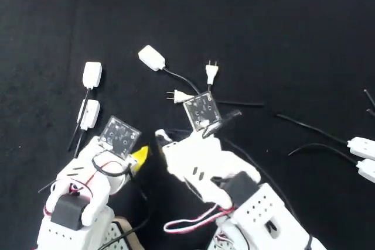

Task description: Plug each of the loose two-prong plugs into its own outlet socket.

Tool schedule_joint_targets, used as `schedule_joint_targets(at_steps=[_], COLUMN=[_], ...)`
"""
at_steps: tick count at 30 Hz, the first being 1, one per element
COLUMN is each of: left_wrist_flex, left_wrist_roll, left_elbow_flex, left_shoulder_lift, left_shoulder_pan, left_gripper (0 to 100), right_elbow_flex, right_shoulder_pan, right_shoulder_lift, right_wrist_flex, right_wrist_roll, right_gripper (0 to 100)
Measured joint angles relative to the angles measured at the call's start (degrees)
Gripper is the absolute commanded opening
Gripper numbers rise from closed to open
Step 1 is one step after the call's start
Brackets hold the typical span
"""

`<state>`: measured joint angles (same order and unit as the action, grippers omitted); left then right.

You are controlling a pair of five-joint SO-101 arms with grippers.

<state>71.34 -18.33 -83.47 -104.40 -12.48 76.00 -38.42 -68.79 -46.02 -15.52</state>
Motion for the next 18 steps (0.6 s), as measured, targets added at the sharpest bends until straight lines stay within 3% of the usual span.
schedule_joint_targets(at_steps=[4, 10, 18], left_wrist_flex=[1.85, -5.63, -4.48], left_wrist_roll=[-7.74, -15.47, -16.26], left_elbow_flex=[-2.99, -12.4, -12.4], left_shoulder_lift=[0.09, 0.35, 0.26], left_shoulder_pan=[7.21, 22.15, 25.41], left_gripper=[23, 23, 23], right_elbow_flex=[-1.67, -7.3, -13.8], right_shoulder_pan=[2.55, 3.6, 3.6], right_shoulder_lift=[9.67, 27.96, 40.88], right_wrist_flex=[-0.35, 0.18, 0.62], right_wrist_roll=[3.08, 5.45, 5.71], right_gripper=[1.1, 1.1, 1.2])
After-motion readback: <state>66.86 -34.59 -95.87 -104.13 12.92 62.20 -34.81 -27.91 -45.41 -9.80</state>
